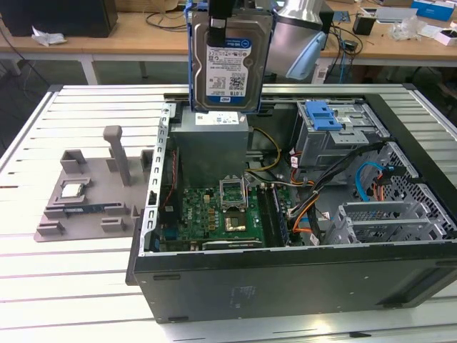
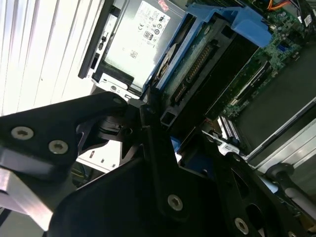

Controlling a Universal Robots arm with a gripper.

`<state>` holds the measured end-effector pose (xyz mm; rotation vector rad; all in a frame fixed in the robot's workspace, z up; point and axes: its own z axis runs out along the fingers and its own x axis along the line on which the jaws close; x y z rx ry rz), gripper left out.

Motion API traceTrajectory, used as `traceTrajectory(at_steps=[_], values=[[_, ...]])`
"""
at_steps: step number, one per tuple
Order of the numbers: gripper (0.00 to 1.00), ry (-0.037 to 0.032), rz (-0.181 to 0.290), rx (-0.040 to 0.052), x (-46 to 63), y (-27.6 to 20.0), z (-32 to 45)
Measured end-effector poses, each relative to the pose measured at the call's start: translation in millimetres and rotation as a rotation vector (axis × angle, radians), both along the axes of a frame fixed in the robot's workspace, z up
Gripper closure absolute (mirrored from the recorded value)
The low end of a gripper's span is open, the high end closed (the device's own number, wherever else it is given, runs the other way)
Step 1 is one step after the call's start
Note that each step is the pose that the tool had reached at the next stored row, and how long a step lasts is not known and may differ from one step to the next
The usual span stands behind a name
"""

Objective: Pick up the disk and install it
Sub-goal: 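Pick up the disk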

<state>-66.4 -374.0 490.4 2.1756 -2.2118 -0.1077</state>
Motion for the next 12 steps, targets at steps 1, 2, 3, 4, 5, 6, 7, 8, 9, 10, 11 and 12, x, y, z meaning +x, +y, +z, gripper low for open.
traceTrajectory(at_steps=[1, 2, 3, 4, 5, 6, 7, 8, 9, 10, 11, 12], values=[[0.63, 0.0000, 0.000, 0.0000, 0.1, -2.8, -0.6], [0.63, 0.0000, 0.000, -0.0001, 0.3, -6.3, -1.3], [0.63, 0.0000, 0.000, 0.0000, 0.5, -8.8, -1.9], [0.63, 0.0000, 0.000, 0.0000, 0.5, -10.1, -2.2], [0.63, 0.0000, 0.000, 0.0000, 0.7, -11.5, -2.6], [0.63, 0.0000, 0.000, 0.0000, 0.8, -13.0, -2.9], [0.63, 0.0000, 0.000, 0.0000, 0.8, -14.2, -3.2], [0.63, 0.0000, 0.000, 0.0000, 1.0, -15.8, -3.5], [0.63, 0.0000, 0.000, -0.0001, 1.0, -17.1, -3.8], [0.63, 0.0000, 0.000, 0.0001, 1.2, -19.5, -4.4], [0.63, 0.0000, 0.000, 0.0000, 1.3, -21.3, -4.8], [0.63, 0.0000, 0.000, 0.0000, 1.4, -22.9, -5.1]])
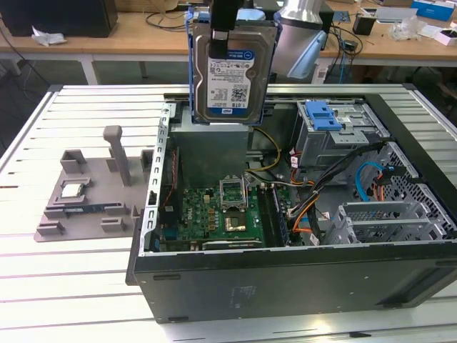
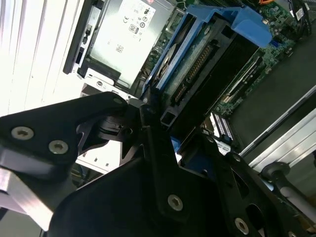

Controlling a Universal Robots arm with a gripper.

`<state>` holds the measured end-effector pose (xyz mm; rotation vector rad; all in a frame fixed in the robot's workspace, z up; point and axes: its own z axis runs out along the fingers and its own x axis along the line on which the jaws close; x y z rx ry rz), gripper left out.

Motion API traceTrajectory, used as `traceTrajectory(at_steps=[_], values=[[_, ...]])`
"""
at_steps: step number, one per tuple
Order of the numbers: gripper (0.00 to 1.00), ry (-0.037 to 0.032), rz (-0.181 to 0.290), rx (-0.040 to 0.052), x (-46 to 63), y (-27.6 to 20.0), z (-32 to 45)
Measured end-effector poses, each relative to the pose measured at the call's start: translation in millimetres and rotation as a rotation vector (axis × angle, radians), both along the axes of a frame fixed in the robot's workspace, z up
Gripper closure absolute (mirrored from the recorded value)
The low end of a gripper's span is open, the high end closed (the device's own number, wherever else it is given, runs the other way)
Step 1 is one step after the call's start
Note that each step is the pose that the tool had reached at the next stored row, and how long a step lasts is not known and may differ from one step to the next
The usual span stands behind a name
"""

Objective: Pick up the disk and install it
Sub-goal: 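Pick up the disk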

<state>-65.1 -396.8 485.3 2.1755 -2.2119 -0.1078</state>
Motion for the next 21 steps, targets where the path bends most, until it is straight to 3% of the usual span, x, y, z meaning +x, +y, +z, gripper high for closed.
traceTrajectory(at_steps=[21], values=[[0.63, -0.0001, 0.000, 0.0000, 2.2, -37.7, -7.2]])
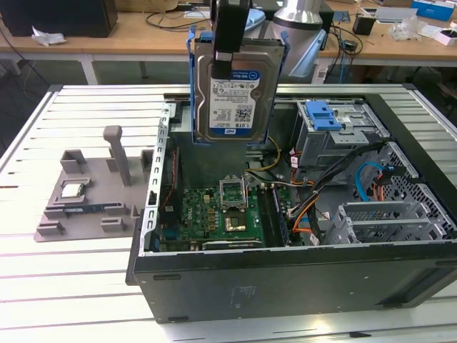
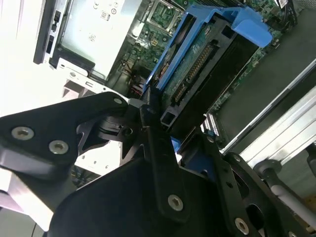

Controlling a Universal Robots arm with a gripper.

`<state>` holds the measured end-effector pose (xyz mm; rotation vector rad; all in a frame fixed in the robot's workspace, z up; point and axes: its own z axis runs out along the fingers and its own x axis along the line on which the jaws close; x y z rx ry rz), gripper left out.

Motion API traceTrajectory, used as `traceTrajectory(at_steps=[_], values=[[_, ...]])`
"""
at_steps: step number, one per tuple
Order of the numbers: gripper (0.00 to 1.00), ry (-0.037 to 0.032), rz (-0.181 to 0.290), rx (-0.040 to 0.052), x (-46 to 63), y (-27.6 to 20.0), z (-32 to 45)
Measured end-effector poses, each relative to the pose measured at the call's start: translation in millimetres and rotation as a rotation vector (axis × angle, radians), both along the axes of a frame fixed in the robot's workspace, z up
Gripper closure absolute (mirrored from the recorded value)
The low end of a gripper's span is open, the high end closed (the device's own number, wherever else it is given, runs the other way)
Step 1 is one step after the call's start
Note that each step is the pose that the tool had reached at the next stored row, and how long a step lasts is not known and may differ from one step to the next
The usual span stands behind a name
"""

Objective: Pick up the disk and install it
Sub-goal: 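Pick up the disk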

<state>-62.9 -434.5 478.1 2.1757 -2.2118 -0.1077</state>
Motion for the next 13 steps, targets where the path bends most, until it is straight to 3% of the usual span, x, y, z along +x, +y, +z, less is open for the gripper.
traceTrajectory(at_steps=[9, 13], values=[[0.63, 0.0000, 0.000, 0.0000, 1.1, -16.1, -3.2], [0.63, 0.0001, 0.000, 0.0000, 1.5, -20.9, -4.4]])
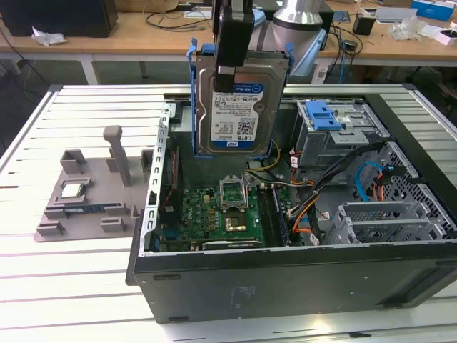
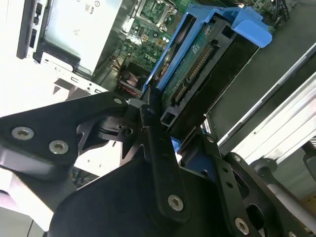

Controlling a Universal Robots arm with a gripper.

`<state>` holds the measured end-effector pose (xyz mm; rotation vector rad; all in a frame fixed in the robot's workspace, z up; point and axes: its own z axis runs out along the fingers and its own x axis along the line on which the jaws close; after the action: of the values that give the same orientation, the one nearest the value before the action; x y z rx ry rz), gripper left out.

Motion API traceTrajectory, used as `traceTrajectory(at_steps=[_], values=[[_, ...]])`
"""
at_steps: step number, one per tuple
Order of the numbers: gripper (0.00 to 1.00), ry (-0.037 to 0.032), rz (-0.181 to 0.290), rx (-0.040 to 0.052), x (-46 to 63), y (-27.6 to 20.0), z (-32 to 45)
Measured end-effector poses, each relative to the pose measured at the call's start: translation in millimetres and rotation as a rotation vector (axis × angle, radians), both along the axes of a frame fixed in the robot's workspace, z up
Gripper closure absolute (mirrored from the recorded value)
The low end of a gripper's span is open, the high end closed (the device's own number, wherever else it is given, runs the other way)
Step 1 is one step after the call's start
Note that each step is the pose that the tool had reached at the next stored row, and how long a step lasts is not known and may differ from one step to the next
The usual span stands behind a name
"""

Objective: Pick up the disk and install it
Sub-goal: 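Pick up the disk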

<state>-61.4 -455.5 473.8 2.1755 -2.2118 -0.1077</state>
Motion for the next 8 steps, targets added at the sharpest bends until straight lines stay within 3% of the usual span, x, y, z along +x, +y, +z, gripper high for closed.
traceTrajectory(at_steps=[8], values=[[0.63, -0.0001, 0.000, 0.0000, 1.2, -13.2, -3.0]])
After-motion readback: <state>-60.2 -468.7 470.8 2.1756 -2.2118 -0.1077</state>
